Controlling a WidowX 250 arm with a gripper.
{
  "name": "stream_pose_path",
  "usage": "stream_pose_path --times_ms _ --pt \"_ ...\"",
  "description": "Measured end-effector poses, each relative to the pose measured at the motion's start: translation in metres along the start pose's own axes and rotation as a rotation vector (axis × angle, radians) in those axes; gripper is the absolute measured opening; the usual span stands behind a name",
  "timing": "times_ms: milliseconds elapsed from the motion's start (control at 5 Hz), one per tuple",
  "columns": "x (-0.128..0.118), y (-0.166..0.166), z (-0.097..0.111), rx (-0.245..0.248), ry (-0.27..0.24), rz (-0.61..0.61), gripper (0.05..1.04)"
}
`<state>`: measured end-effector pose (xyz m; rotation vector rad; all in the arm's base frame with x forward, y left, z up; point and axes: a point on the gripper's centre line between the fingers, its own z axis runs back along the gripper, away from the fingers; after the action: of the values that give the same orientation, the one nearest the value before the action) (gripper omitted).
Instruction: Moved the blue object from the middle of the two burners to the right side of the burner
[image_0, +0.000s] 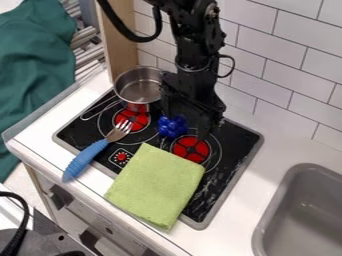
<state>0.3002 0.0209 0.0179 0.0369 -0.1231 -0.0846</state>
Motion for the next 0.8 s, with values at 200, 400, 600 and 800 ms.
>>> stream_pose_path --times_ms 200,400,600,800 --pt "-0.006 -0.002 -0.01 -0.009 0.036 0.001 1.005" --pt "-0.005 -0.004 -0.019 -0.028 0.029 -0.015 1.005" --pt "0.002 0.009 -0.024 -0.019 -0.03 0.002 1.005" --pt "0.0 0.023 -0.028 -0.022 -0.042 0.049 1.005"
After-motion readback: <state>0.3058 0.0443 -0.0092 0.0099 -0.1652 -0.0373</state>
